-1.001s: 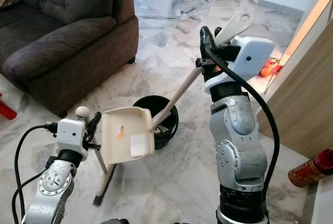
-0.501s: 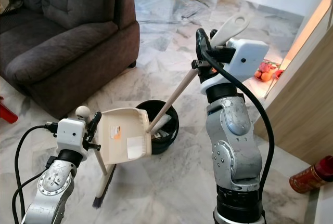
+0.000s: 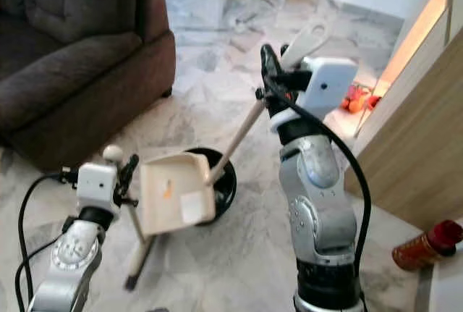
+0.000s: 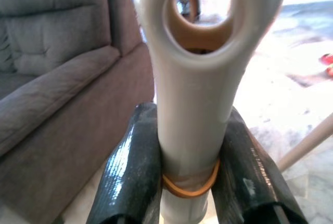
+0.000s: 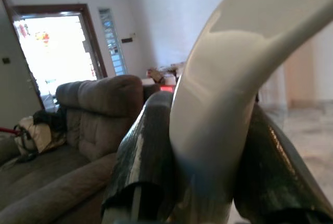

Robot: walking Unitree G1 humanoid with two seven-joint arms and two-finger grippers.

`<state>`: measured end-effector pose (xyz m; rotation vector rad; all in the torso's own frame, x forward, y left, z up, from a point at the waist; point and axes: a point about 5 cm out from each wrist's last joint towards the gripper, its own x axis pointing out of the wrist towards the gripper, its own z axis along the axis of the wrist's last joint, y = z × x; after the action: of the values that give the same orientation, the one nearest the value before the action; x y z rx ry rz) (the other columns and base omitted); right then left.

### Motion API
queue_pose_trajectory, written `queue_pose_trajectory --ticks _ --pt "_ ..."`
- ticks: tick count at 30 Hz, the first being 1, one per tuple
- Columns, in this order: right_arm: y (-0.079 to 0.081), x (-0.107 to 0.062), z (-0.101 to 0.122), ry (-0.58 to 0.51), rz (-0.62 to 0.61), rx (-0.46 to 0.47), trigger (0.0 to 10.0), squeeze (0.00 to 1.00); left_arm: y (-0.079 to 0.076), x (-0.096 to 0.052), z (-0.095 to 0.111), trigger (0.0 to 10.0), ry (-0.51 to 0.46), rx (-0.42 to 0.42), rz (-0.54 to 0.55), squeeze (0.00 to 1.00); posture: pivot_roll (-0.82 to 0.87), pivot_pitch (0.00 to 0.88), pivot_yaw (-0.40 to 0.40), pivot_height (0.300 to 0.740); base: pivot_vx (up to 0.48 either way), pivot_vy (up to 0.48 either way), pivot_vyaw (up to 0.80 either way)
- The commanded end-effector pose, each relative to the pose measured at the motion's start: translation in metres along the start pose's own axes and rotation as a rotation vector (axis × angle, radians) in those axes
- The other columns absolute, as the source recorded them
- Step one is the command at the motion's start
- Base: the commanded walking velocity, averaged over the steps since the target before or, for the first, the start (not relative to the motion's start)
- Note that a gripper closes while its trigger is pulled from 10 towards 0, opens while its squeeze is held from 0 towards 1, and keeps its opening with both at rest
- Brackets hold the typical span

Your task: Sweep floor

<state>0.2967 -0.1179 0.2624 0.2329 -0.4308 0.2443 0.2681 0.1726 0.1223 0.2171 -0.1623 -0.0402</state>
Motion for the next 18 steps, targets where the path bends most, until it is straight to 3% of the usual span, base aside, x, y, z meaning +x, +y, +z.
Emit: queue_pose_trajectory --ticks 1,4,9,18 --pt "0.0026 0.0008 0.0125 -0.065 0.016 0.007 10.0 0.00 -0.0033 0.0011 0.0091 10.0 -0.053 0.010 -0.008 0.00 0.17 0.137 -0.018 0.740 0.274 0.000 0.00" --pt "0.0064 0.0008 0.0140 -0.075 0.041 -0.005 10.0 0.00 -0.0032 0.0013 0.0094 10.0 -0.054 0.010 -0.007 0.00 0.17 0.138 -0.020 0.740 0.273 0.000 0.14" --pt "0.0099 0.0008 0.0141 -0.077 0.061 -0.004 10.0 0.00 -0.0030 0.0015 0.0096 10.0 -0.056 0.009 -0.006 0.00 0.17 0.138 -0.021 0.740 0.272 0.000 0.64" --pt "0.0112 0.0003 0.0129 -0.075 0.074 -0.003 10.0 0.00 -0.0030 0.0017 0.0098 10.0 -0.057 0.010 -0.002 0.00 0.17 0.139 -0.022 0.740 0.272 0.000 0.00"
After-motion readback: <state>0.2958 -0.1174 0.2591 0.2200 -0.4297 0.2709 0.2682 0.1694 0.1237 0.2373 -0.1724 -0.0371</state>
